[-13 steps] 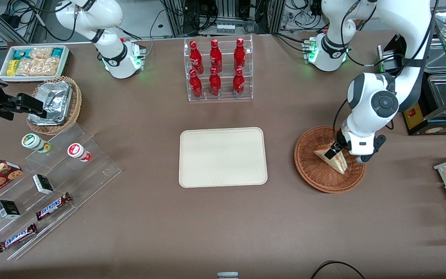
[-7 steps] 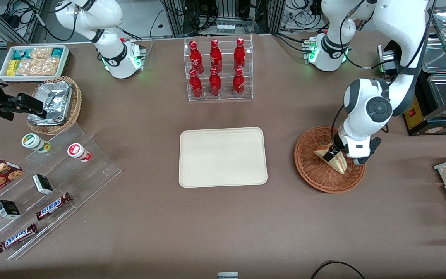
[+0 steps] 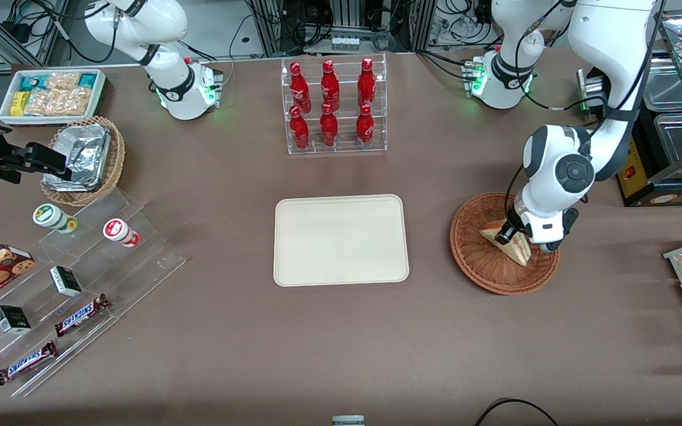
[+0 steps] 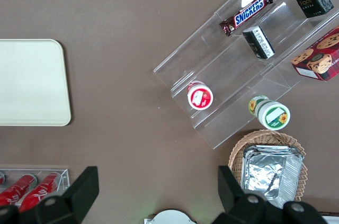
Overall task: Place sandwich from basket to tray
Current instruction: 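Lower the left gripper and close it on the wrapped sandwich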
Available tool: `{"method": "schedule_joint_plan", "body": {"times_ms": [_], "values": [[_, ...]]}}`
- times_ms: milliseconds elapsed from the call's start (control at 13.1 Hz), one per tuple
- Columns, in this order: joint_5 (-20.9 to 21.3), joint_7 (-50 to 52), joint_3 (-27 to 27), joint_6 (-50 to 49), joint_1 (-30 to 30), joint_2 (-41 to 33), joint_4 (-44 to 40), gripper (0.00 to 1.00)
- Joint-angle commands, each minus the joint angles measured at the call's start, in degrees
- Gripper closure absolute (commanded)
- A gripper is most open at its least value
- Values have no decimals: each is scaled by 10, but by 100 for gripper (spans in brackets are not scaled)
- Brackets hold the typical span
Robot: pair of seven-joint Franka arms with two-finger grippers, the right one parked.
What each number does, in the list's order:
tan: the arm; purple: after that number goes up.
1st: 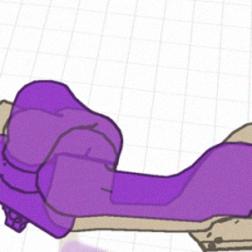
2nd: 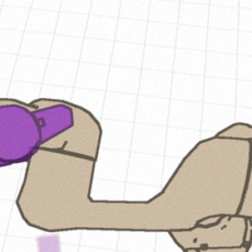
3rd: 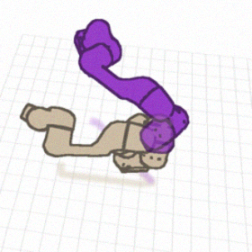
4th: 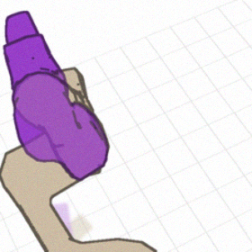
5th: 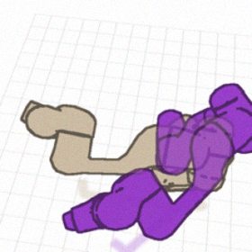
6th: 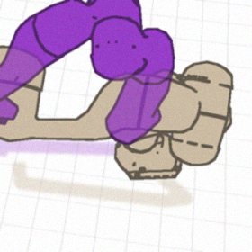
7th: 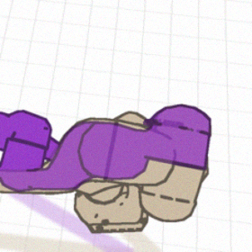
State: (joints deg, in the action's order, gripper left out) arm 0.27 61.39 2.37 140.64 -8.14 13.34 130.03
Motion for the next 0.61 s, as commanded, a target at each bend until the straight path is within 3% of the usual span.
{"method": "schedule_joint_plan", "body": {"times_ms": [0,229,534], "values": [[5,14,-1,-33,-3,-24,-6,100],[6,2,3,-68,-7,-33,-46,100],[5,-38,5,-245,-65,16,-215,100]]}}
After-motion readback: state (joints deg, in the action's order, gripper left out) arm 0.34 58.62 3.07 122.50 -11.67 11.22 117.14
